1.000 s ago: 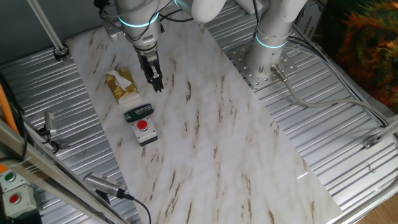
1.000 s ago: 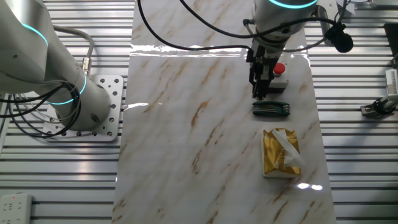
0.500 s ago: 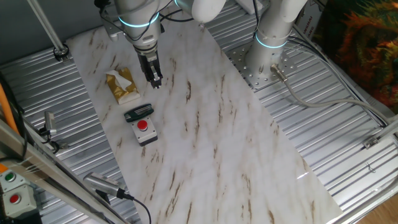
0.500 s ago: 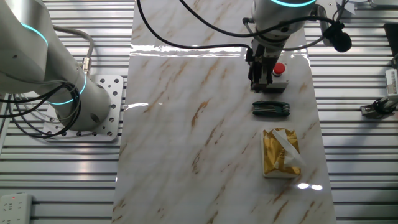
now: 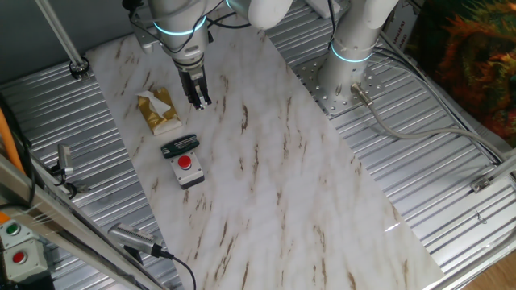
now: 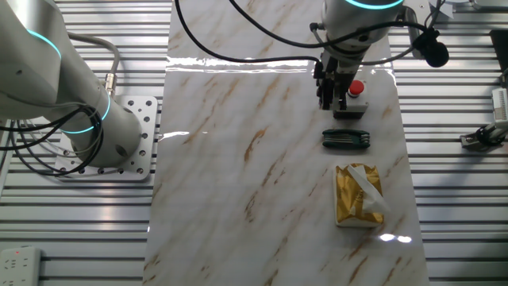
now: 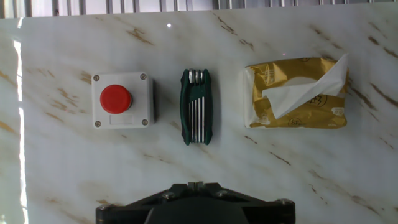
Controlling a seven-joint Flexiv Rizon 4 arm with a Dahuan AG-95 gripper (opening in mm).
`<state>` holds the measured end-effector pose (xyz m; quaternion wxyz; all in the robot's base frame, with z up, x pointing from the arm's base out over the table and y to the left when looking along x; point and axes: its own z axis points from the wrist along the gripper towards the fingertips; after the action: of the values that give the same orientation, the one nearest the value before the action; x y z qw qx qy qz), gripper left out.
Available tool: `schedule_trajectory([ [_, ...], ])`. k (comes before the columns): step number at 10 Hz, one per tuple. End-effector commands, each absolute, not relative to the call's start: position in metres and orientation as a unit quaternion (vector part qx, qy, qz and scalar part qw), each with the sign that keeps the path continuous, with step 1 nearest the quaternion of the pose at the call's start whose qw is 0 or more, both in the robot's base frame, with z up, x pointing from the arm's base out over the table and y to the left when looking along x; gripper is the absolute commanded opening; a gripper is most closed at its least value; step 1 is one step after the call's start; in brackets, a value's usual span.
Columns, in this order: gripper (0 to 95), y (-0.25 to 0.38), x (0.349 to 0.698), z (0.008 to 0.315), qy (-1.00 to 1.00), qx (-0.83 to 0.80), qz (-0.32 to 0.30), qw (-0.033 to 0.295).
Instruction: Pull out a napkin
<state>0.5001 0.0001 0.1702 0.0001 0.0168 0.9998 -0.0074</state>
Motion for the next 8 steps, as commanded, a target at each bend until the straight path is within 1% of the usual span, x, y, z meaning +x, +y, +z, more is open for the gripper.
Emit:
schedule_trajectory([
  [1, 38.0, 0.0001, 0.4999, 0.1702, 1.000, 0.016, -0.008, -0.001],
  [3, 38.0, 0.0001, 0.4999, 0.1702, 1.000, 0.016, -0.007, -0.002],
  [4, 57.0, 0.0001, 0.4999, 0.1702, 1.000, 0.015, -0.007, -0.002],
  [8, 57.0, -0.0004, 0.5001, 0.1695, 1.000, 0.009, -0.008, -0.001],
])
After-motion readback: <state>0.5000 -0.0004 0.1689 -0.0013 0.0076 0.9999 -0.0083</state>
